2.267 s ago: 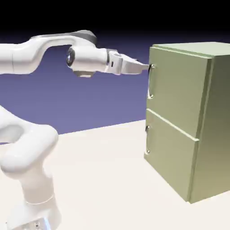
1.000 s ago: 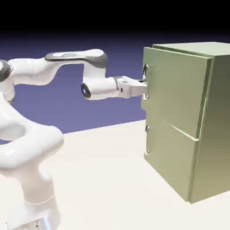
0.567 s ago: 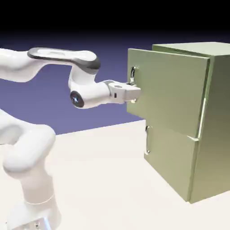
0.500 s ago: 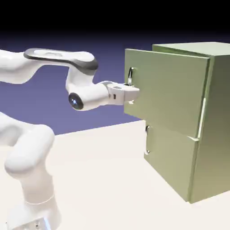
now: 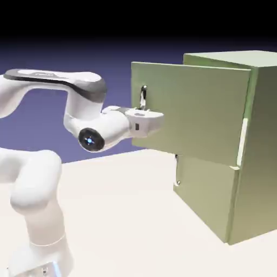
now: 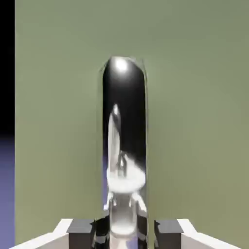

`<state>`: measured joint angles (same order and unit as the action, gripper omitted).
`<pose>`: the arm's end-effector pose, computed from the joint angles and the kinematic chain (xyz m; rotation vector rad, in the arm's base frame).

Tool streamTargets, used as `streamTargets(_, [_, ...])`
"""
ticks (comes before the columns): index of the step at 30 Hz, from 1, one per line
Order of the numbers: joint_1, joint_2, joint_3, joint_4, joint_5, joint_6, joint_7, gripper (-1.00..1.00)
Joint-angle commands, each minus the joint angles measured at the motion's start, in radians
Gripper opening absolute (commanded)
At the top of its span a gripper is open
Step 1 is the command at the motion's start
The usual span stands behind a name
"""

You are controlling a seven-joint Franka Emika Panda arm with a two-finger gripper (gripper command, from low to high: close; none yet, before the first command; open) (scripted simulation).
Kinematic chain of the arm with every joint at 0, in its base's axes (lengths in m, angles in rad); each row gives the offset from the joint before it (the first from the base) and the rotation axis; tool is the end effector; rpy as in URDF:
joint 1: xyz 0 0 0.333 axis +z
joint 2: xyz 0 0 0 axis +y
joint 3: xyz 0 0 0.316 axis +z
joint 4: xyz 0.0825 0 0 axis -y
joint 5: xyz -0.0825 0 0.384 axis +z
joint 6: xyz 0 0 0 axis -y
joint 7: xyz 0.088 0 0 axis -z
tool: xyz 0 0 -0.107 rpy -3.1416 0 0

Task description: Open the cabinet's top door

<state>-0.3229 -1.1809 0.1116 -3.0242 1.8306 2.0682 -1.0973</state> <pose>0.2667 -0.0086 0.4773 -1.7178 0.0365 -1.2402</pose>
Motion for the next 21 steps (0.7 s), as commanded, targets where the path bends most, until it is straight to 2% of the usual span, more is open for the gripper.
streamTargets(1, [-0.009, 0.001, -0.035, -0.002, -0.043, -0.029, 0.002, -1.00])
streamTargets(11, [-0.080, 0.144, -0.397, 0.079, -0.470, -0.358, -0.036, -1.00])
streamTargets(21, [0.017, 0.487, -0.738, 0.366, -0.810, -0.736, -0.158, -1.00])
